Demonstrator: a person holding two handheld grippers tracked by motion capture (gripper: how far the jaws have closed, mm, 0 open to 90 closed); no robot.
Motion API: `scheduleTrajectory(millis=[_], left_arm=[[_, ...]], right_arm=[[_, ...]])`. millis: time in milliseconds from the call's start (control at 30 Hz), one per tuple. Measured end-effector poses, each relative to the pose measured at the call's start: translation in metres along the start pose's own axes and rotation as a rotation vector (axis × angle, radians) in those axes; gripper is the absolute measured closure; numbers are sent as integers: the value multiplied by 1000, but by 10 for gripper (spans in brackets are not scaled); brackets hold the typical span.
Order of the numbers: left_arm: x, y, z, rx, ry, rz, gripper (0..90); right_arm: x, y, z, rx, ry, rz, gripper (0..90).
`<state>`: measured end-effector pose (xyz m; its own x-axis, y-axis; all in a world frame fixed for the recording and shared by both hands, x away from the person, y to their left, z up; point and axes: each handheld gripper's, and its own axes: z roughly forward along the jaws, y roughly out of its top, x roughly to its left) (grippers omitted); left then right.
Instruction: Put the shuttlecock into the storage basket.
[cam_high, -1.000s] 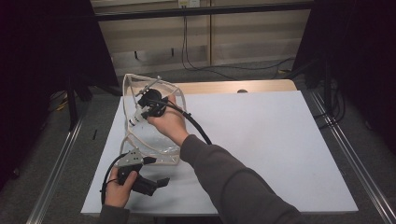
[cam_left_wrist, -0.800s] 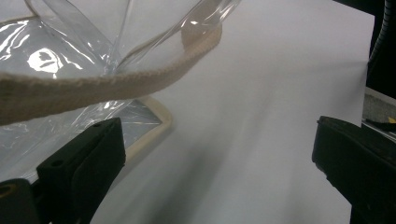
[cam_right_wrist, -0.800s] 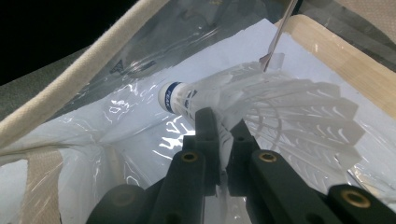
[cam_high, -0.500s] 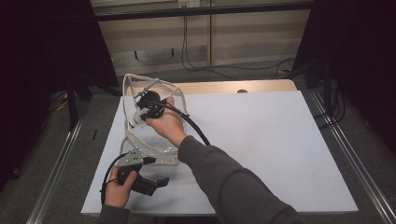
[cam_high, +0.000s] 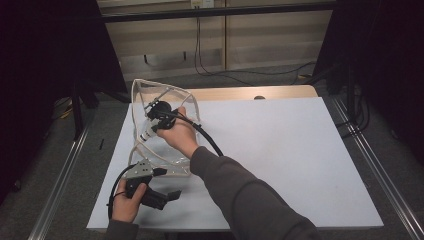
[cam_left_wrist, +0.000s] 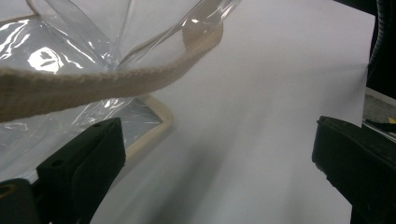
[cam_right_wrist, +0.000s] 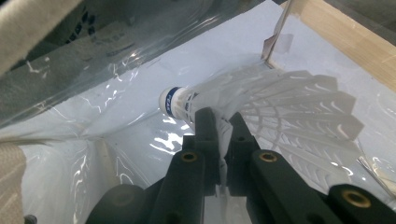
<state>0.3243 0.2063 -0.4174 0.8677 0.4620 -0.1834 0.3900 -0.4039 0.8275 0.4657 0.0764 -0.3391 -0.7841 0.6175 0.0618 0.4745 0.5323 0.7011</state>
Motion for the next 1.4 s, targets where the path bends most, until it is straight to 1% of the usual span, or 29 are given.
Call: scheduleTrajectory(millis=[67, 200, 333, 467, 600, 867, 967, 1000, 1100, 1267, 1333, 1400], left_arm=[[0, 0, 0, 1, -1, 0, 28], [0, 0, 0, -1, -1, -1, 28], [0, 0, 0, 5, 0, 2, 28], [0, 0, 0, 4, 1, 1, 28], [0, 0, 0, 4, 1, 1, 28], [0, 0, 1, 5, 2, 3, 28], [0, -1, 1, 1, 1, 0, 28], [0, 0, 1, 3, 4, 5, 28], [0, 0, 2, 11, 0, 2, 28], [0, 0, 1, 5, 5, 5, 28], [0, 0, 1, 6, 7, 4, 28], [0, 0, 1, 5, 5, 5, 28]], right_arm=[[1, 0, 1, 1, -3, -6, 866], [2, -2, 4, 8, 4, -15, 866], [4, -4, 7, 14, 3, -15, 866], [3, -5, 9, 16, 2, -4, 865], [4, -7, 11, 19, -2, -13, 865], [4, -9, 17, 48, -5, -33, 861], [5, -10, 18, 56, 1, -40, 858], [5, -10, 18, 65, 5, -45, 858], [6, -11, 20, 84, 13, -54, 857], [8, -12, 21, 92, 19, -60, 855], [8, -12, 21, 95, 24, -60, 839], [9, -12, 22, 101, 30, -66, 793]])
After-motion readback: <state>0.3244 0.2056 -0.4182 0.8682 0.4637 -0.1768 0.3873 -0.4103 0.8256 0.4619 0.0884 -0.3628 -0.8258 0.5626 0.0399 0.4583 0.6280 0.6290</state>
